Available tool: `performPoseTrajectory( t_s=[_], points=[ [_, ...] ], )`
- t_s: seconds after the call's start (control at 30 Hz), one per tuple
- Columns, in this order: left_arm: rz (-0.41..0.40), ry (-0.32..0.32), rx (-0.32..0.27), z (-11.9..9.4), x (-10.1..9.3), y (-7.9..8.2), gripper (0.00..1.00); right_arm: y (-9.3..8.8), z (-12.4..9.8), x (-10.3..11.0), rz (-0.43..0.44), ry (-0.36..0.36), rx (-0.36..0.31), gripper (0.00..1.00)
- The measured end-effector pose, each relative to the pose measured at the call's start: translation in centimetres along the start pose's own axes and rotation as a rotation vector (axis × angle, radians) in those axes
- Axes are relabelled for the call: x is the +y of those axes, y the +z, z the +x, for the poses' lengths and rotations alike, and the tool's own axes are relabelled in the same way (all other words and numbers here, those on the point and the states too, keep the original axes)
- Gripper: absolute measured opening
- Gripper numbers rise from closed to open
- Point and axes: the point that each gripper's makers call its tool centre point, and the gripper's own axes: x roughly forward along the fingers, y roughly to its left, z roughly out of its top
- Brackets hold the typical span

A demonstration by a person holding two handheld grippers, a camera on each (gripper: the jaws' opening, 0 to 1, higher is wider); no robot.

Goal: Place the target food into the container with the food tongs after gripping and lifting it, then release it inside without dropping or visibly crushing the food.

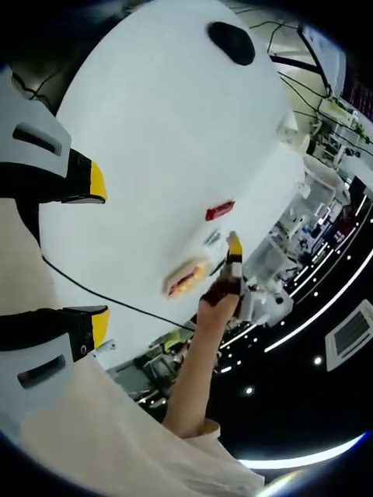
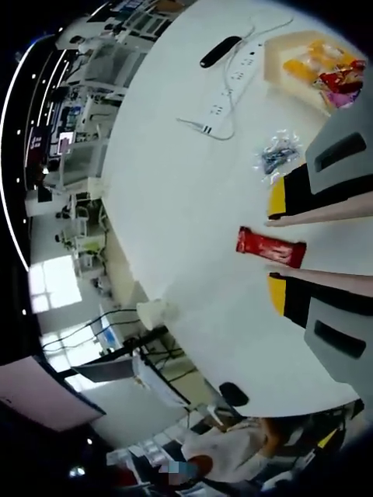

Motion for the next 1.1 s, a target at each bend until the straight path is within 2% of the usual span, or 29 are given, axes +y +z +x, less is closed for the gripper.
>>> performPoseTrajectory(
  t_s=[0.37, 0.73, 1.1],
  points=[
    [-0.005, -0.004, 0.013, 0.4, 0.1, 0.2, 0.52, -0.3, 1.2, 0.8, -0.002, 0.015, 0.016, 0.26],
    [-0.012, -0.009, 0.030, 0.9, 0.4, 0.4, 0.52, -0.6, 2.2, 0.5, -0.006, 0.013, 0.033, 0.26],
    [-0.026, 0.003, 0.041, 0.6, 1.0, 0.4, 0.52, -0.9, 3.0, 1.4, -0.005, 0.022, 0.046, 0.26]
  ],
)
